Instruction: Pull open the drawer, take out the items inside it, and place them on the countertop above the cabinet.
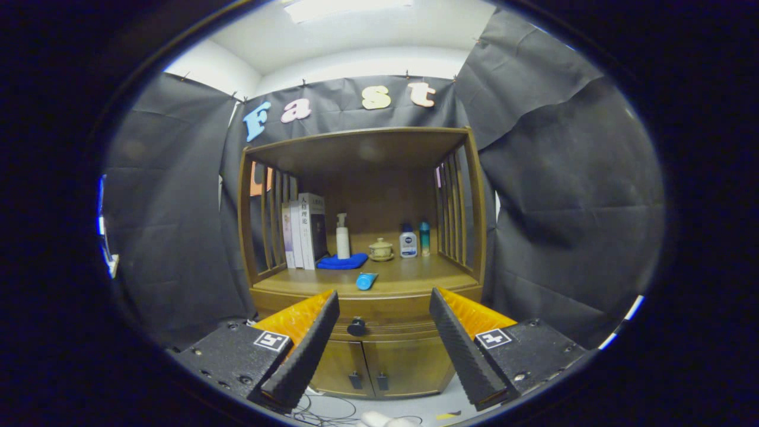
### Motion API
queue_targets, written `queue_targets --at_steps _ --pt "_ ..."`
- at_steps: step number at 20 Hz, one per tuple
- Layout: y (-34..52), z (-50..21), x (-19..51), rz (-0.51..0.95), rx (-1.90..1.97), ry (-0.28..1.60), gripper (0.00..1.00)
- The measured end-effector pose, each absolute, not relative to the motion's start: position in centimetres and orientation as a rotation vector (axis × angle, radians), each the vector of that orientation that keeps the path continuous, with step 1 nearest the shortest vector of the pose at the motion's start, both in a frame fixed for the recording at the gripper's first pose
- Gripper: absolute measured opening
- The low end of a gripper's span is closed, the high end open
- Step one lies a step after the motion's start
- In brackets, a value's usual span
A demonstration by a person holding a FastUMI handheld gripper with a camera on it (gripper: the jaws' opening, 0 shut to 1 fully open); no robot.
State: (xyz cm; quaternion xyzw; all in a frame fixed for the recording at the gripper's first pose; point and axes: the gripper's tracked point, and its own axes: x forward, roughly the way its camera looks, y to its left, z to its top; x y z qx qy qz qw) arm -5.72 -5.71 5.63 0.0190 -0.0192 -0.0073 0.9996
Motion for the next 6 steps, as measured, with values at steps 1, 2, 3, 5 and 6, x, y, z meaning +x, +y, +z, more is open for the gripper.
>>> queue_targets --at_steps 1,2,3,5,6 --pt "-5.66 5.57 -5.69 -0.013 0.039 -0.038 0.99" --pt "-5.59 5.42 -5.58 -0.014 0.039 -0.035 0.99" --pt "-5.49 5.24 -5.58 -0.011 0.037 -0.03 0.99" --pt "-5.31 5.08 -5.42 -0.01 0.03 -0.029 0.99" --pt "-5.13 5.12 -5.4 -0.009 0.028 -0.03 0.99"
